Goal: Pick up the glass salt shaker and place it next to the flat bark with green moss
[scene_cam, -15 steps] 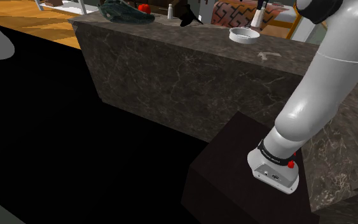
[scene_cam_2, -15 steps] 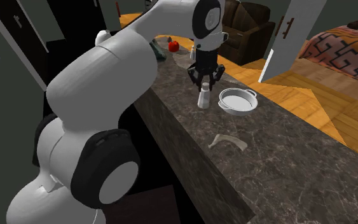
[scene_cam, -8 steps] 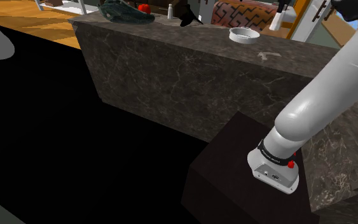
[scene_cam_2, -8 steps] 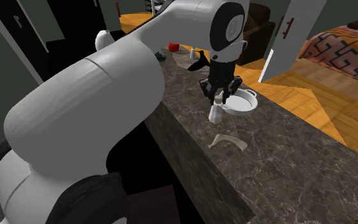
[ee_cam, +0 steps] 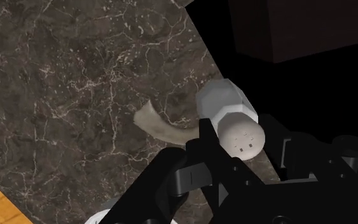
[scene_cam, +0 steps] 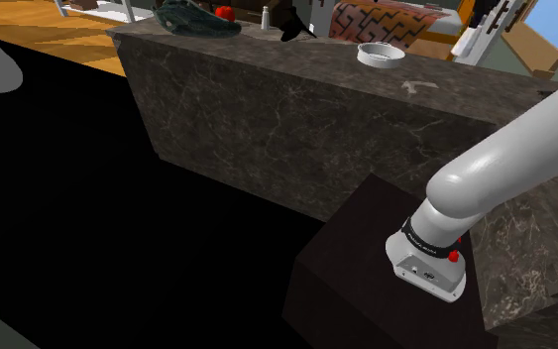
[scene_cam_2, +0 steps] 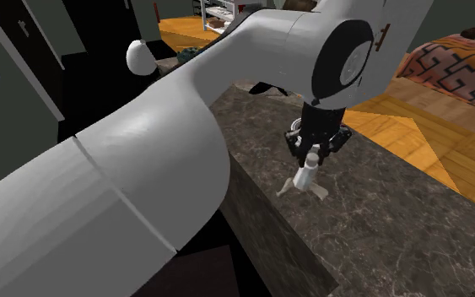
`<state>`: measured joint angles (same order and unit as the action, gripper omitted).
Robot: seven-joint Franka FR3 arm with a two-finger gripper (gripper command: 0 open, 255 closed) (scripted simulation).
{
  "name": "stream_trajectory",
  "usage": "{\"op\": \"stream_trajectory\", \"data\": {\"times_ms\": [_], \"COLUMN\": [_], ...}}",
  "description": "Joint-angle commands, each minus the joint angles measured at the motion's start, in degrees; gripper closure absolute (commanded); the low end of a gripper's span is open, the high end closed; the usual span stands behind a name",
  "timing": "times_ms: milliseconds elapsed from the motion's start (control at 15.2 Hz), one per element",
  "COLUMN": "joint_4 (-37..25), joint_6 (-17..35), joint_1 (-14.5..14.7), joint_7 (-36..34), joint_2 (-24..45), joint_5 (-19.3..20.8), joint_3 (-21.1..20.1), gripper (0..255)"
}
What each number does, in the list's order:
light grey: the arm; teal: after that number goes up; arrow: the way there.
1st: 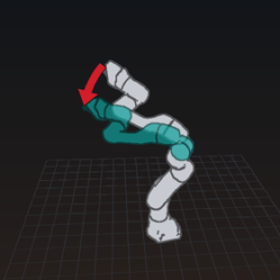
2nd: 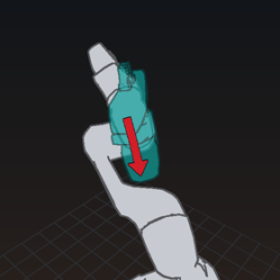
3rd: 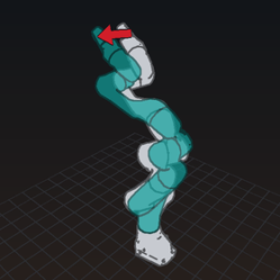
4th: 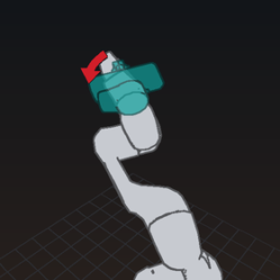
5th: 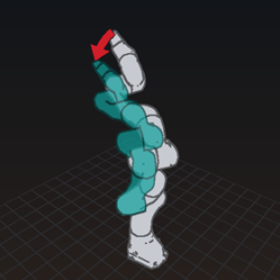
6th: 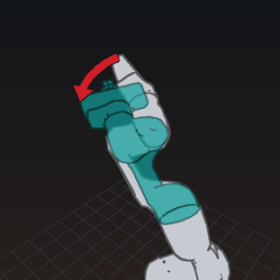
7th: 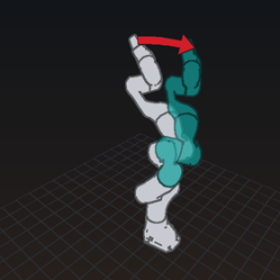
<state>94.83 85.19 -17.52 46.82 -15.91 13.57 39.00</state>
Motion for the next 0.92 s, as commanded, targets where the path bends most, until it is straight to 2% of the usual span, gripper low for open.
{"op": "stream_trajectory", "data": {"times_ms": [0, 396, 858], "joint_4": [1.49, 3.72, 3.29], "joint_6": [-0.02, -0.78, -1.69], "joint_1": [-1.03, -4.05, -6.84], "joint_7": [1.77, 7.46, 15.57], "joint_2": [-2.22, -7.4, -10.84], "joint_5": [1.5, 5.32, 8.86], "joint_3": [0.75, 3.51, 8.53], "gripper": [255, 255, 255]}}
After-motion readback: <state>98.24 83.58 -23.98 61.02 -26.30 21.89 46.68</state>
